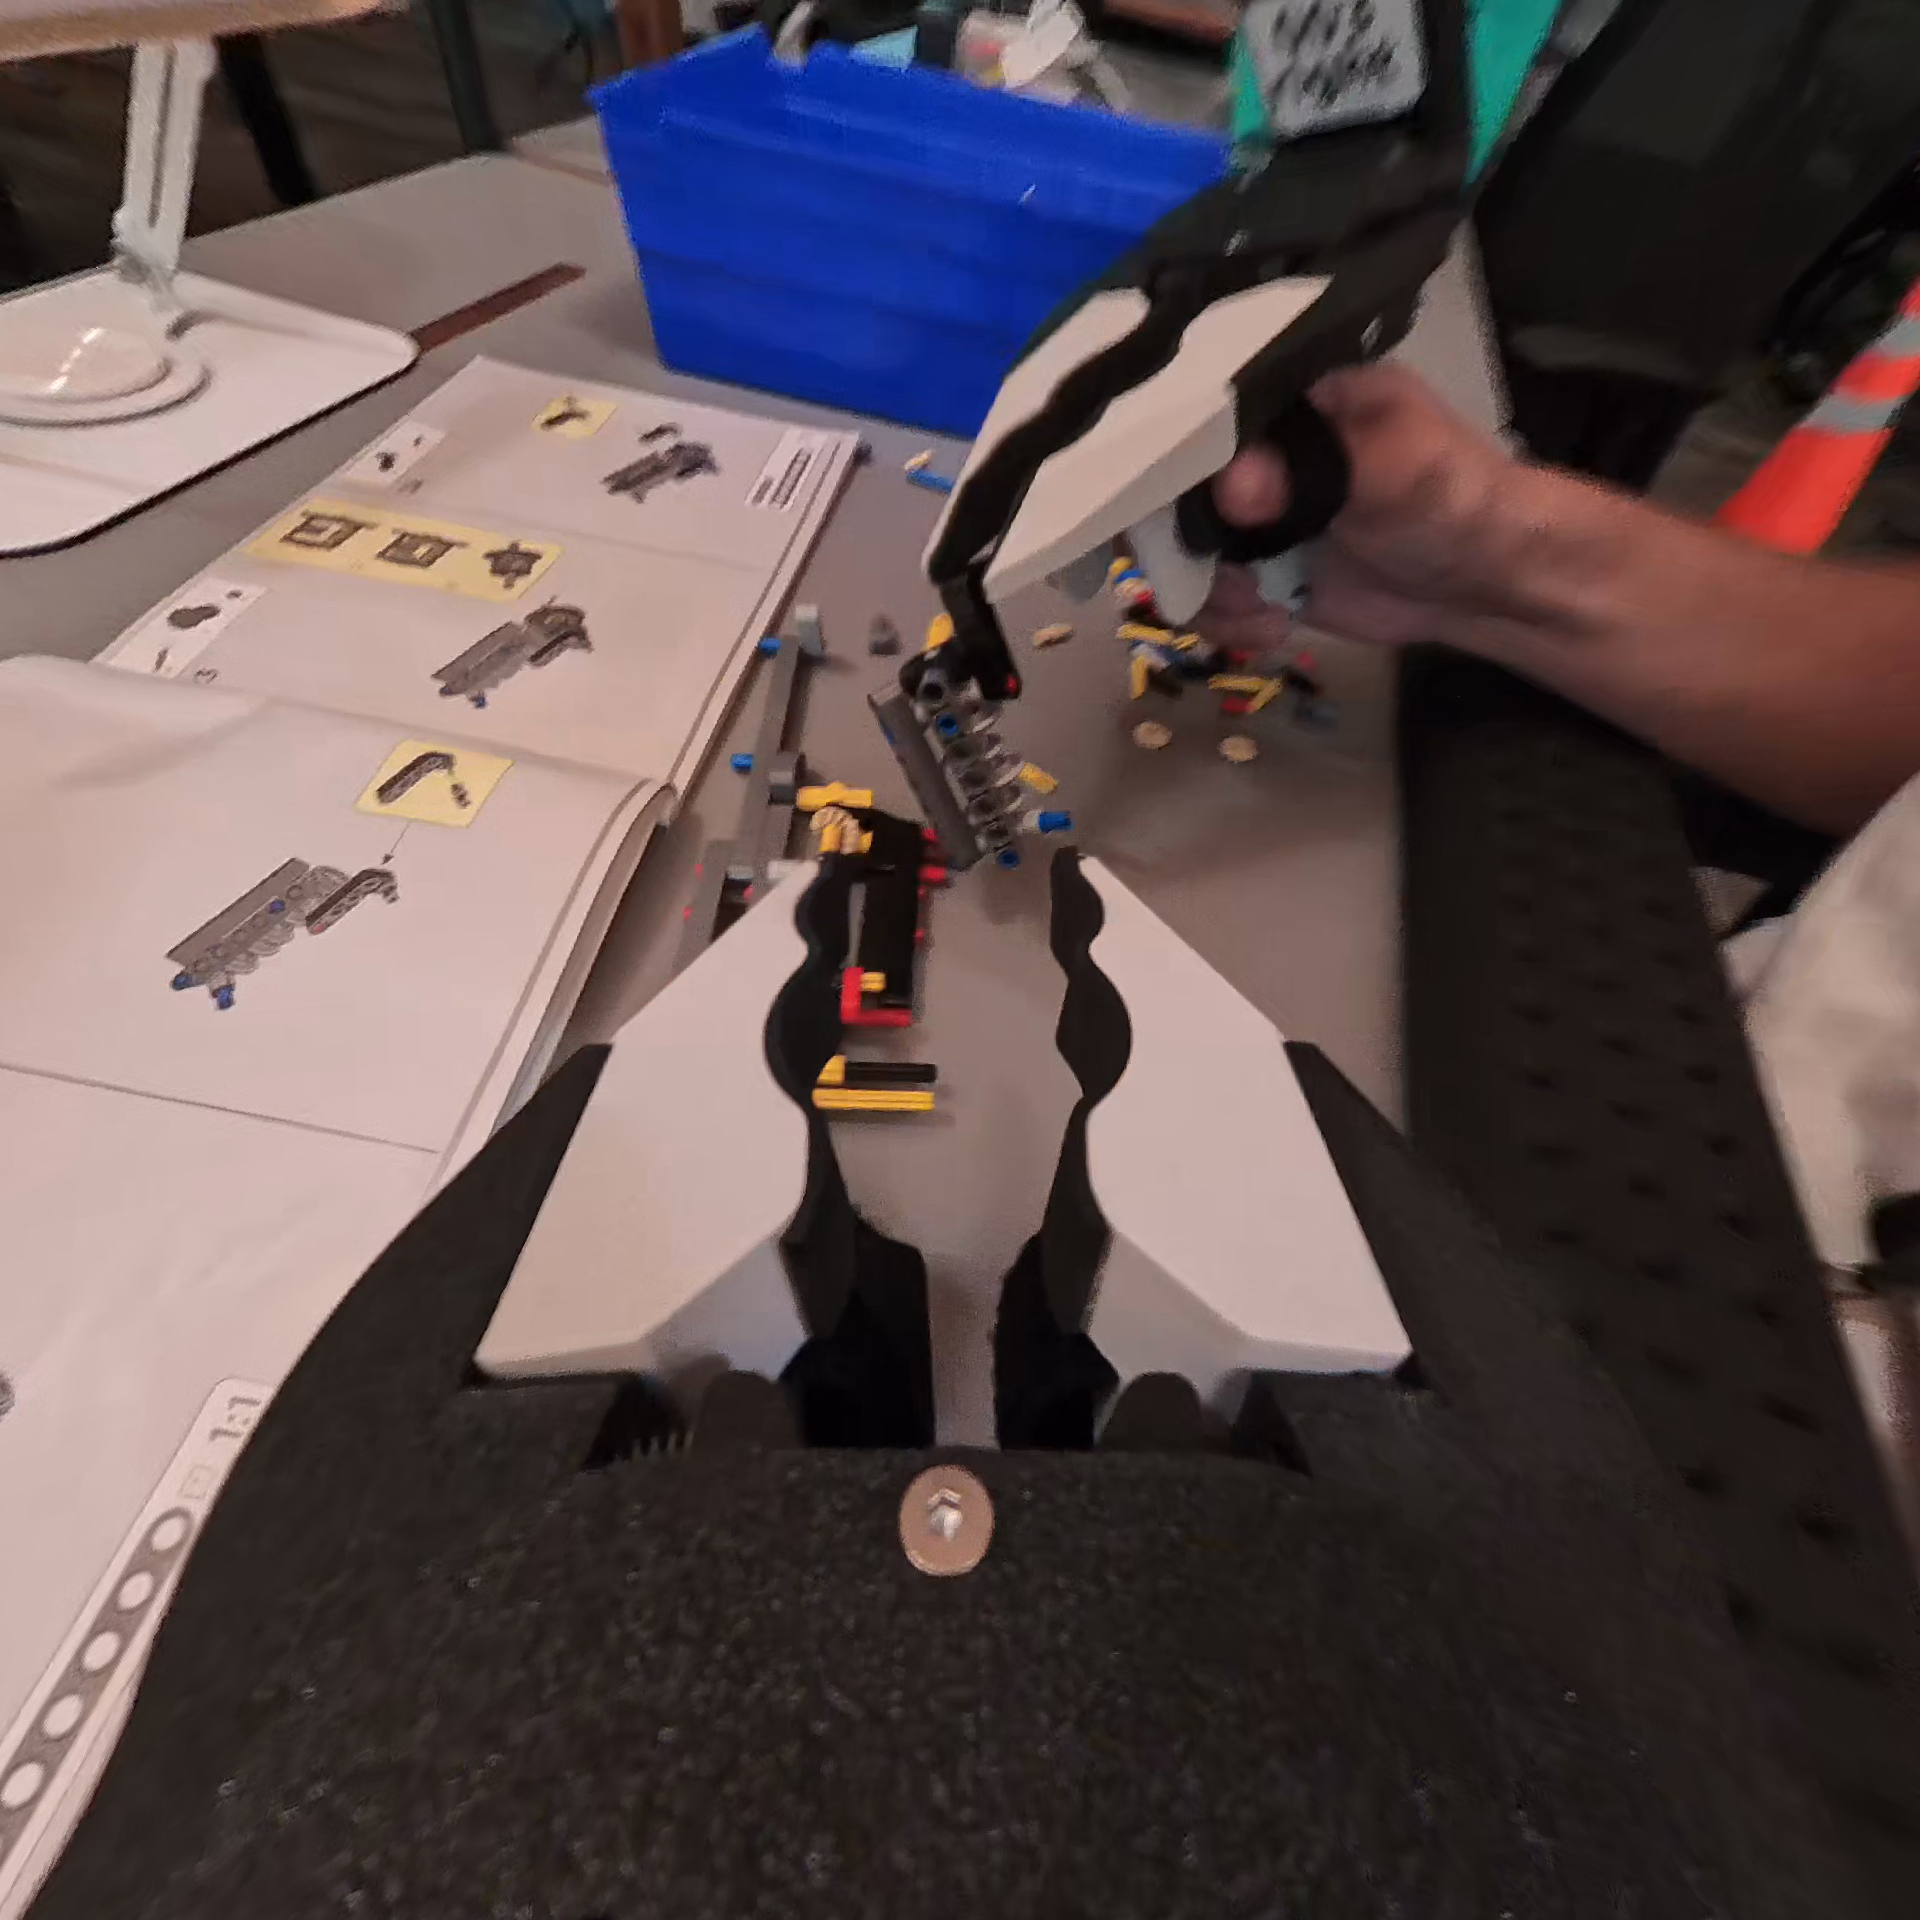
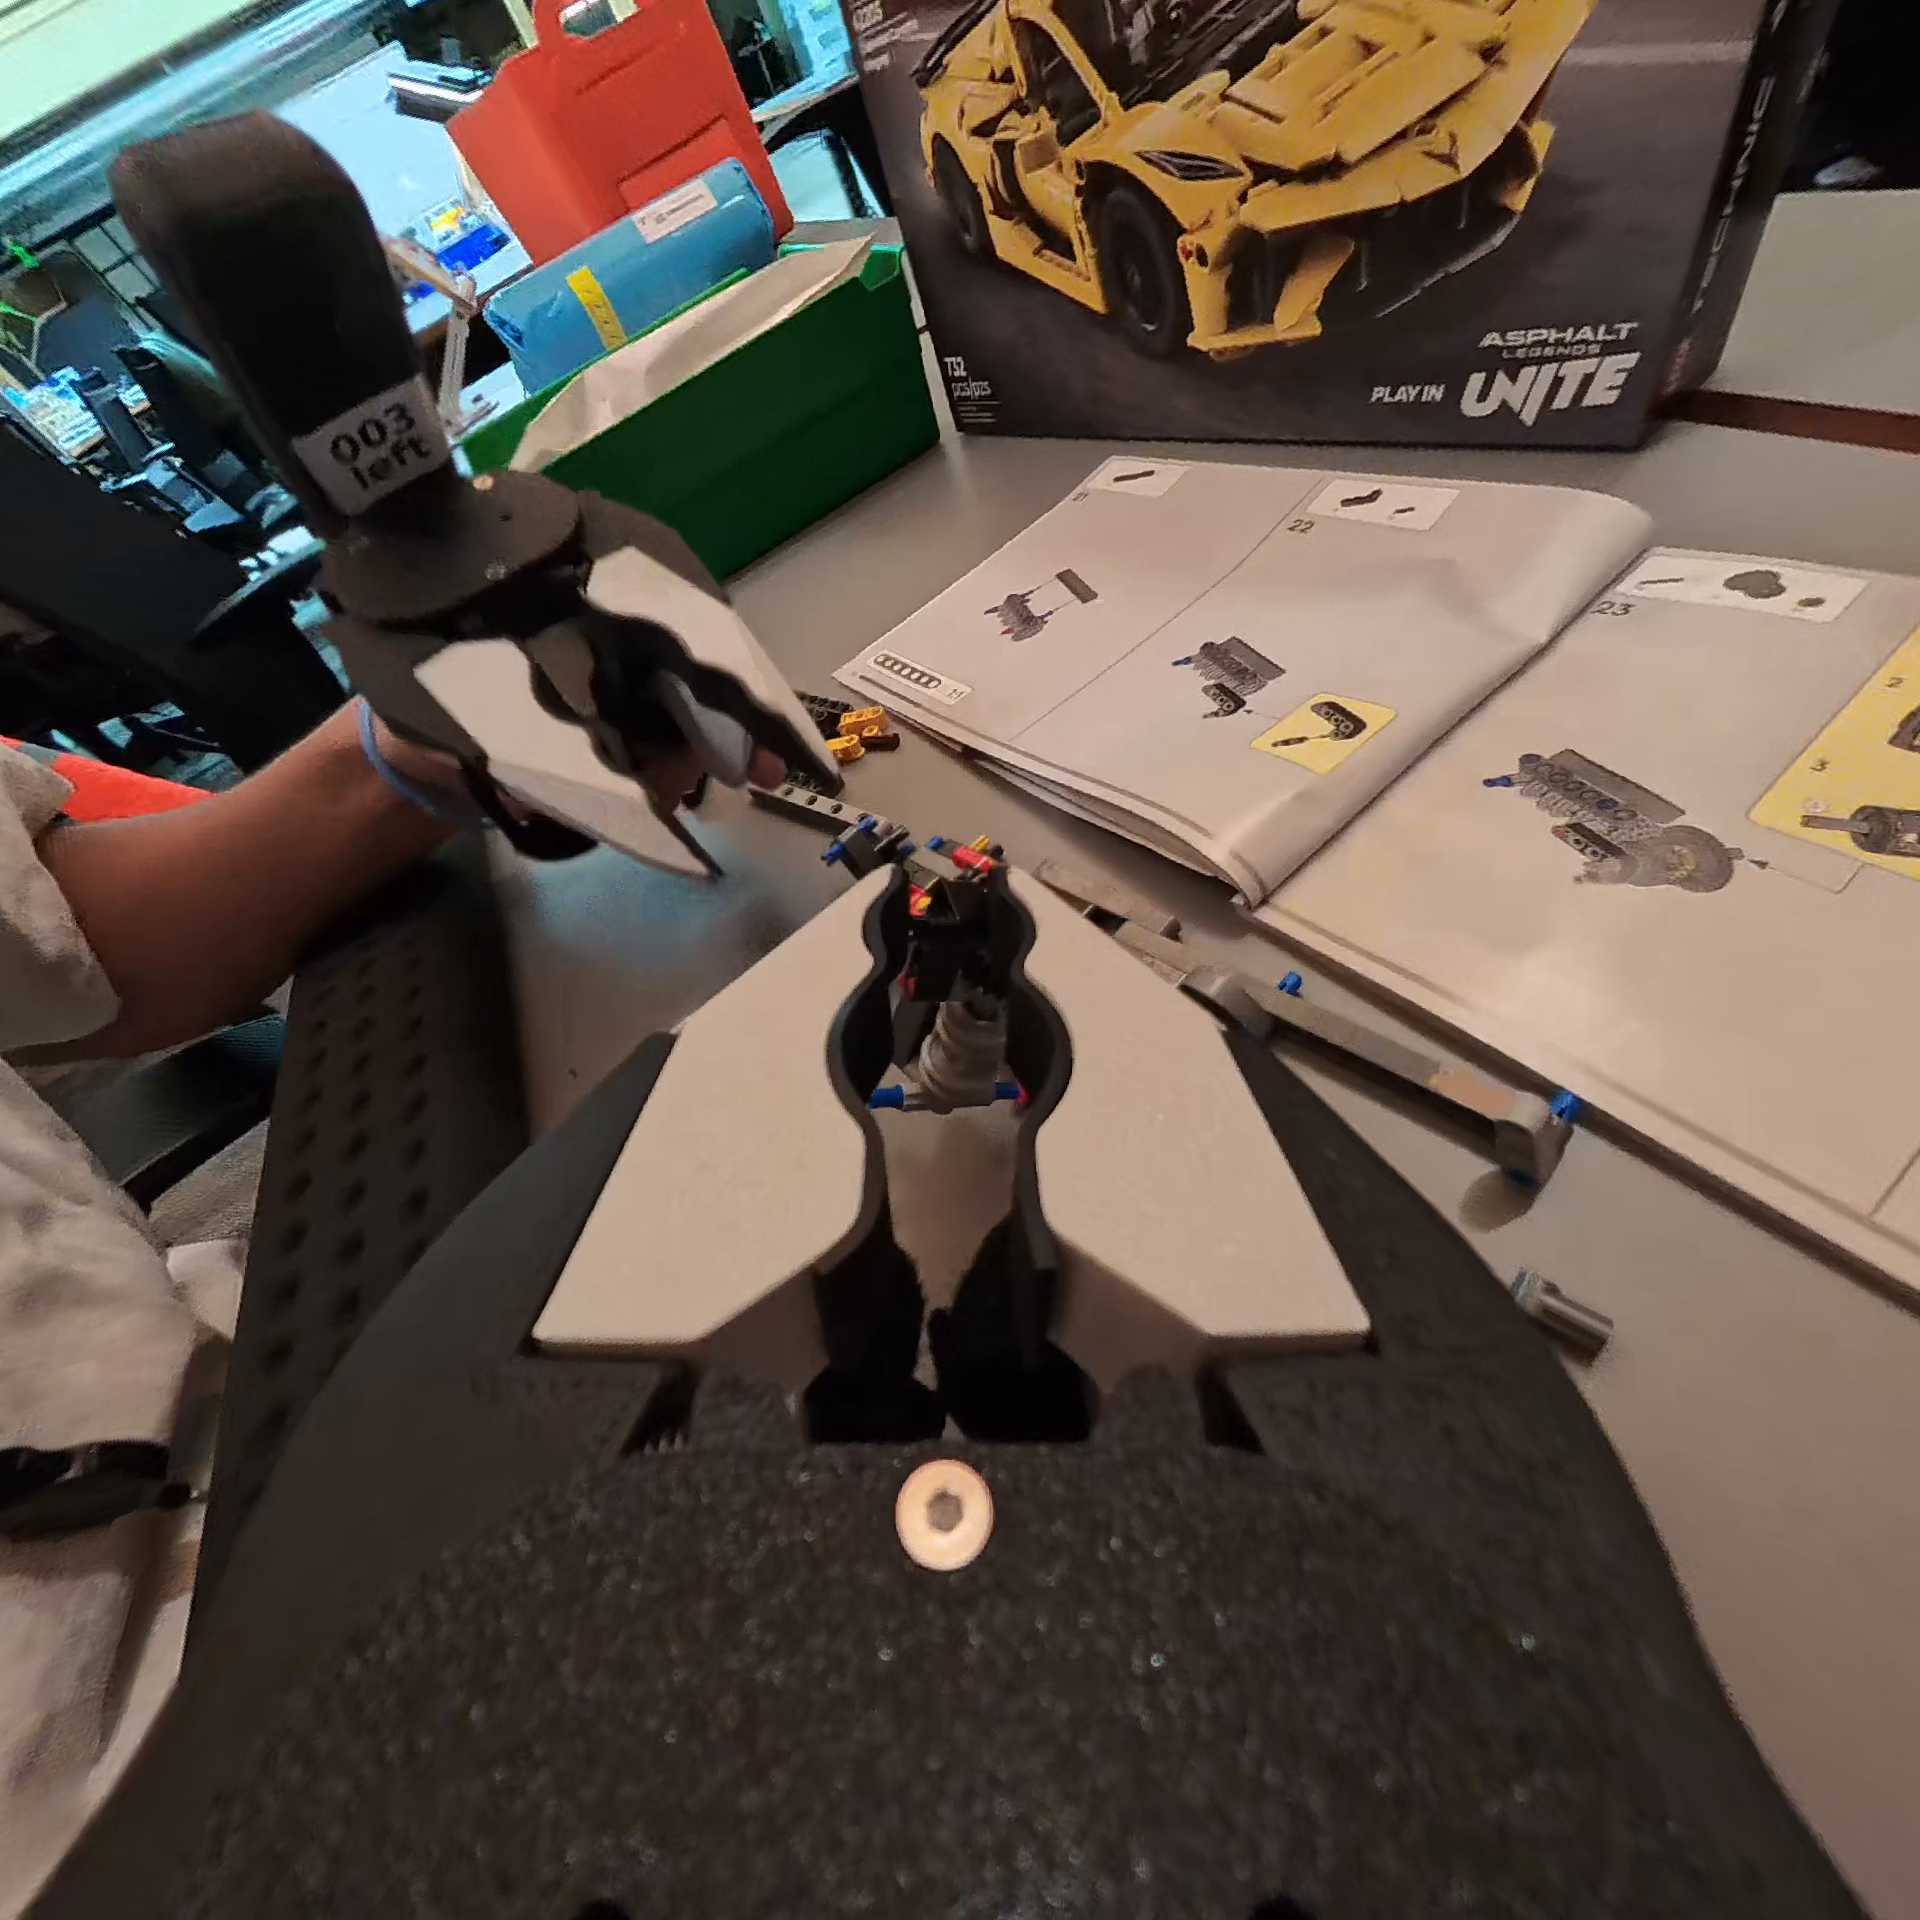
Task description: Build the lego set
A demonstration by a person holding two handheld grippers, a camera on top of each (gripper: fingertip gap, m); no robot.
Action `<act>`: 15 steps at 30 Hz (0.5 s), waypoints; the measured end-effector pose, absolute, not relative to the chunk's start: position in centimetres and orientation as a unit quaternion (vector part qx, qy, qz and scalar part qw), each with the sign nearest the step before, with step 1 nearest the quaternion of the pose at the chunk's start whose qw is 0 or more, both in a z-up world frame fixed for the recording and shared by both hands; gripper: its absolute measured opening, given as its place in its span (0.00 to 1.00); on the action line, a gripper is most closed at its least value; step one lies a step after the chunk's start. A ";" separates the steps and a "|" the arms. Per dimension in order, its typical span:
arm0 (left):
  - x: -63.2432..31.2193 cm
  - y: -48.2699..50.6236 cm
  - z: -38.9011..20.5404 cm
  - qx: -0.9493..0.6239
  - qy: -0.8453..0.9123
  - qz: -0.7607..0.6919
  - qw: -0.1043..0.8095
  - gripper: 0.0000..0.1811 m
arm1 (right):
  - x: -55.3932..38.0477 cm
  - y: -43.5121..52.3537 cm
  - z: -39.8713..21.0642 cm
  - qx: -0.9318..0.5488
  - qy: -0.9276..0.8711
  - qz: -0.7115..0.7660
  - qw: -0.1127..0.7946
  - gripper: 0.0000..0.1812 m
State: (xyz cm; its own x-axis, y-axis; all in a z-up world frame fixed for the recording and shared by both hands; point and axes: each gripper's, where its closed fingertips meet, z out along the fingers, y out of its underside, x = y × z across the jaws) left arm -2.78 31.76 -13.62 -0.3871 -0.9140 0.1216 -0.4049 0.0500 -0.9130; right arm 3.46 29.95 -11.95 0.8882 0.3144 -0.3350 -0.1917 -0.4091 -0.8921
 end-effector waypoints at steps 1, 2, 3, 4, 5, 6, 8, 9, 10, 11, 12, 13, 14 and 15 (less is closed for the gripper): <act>-2.3 31.8 -14.3 -0.499 0.682 -0.464 0.267 0.20 | 3.6 30.3 -12.0 -0.807 -0.033 0.235 0.541 0.08; -1.7 32.0 -15.0 -0.514 0.685 -0.437 0.276 0.19 | 3.7 30.4 -12.1 -0.807 -0.031 0.238 0.540 0.08; -1.0 32.3 -15.5 -0.529 0.683 -0.413 0.288 0.17 | 3.7 30.5 -12.2 -0.805 -0.028 0.241 0.541 0.08; -0.5 32.1 -15.7 -0.535 0.684 -0.401 0.293 0.16 | 3.7 30.6 -12.2 -0.803 -0.025 0.243 0.543 0.08; 0.0 31.5 -15.7 -0.533 0.686 -0.401 0.290 0.16 | 3.6 30.6 -12.3 -0.803 -0.023 0.244 0.544 0.08; 0.4 30.8 -15.5 -0.533 0.684 -0.408 0.287 0.16 | 3.6 30.6 -12.4 -0.803 -0.021 0.245 0.543 0.08; 1.1 29.8 -15.5 -0.545 0.672 -0.424 0.268 0.15 | 3.5 30.7 -12.7 -0.805 -0.022 0.245 0.540 0.08; 1.3 29.5 -15.6 -0.552 0.668 -0.430 0.254 0.15 | 3.4 30.7 -12.7 -0.806 -0.023 0.244 0.539 0.08; 1.5 29.5 -15.8 -0.558 0.666 -0.428 0.248 0.15 | 3.4 30.6 -12.6 -0.805 -0.027 0.244 0.540 0.08; 1.6 29.8 -16.0 -0.563 0.665 -0.422 0.250 0.14 | 3.3 30.6 -12.5 -0.805 -0.029 0.244 0.540 0.08; 1.7 29.9 -16.1 -0.561 0.669 -0.417 0.253 0.13 | 3.3 30.5 -12.4 -0.803 -0.031 0.247 0.542 0.08; 1.7 29.9 -16.3 -0.556 0.675 -0.415 0.253 0.11 | 3.2 30.5 -12.4 -0.802 -0.032 0.251 0.542 0.08; 1.7 29.7 -16.4 -0.550 0.680 -0.416 0.248 0.10 | 3.1 30.4 -12.4 -0.802 -0.033 0.252 0.540 0.08; 1.7 29.3 -16.5 -0.545 0.685 -0.421 0.239 0.10 | 3.0 30.3 -12.5 -0.803 -0.035 0.252 0.539 0.08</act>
State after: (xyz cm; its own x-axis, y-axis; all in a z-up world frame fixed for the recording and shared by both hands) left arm 1.70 29.33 -16.55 -0.2925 -0.9470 0.1327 -0.5449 0.0510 -0.8369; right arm 3.03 30.35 -12.48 0.8705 0.3283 -0.3667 -0.2153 -0.4160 -0.8835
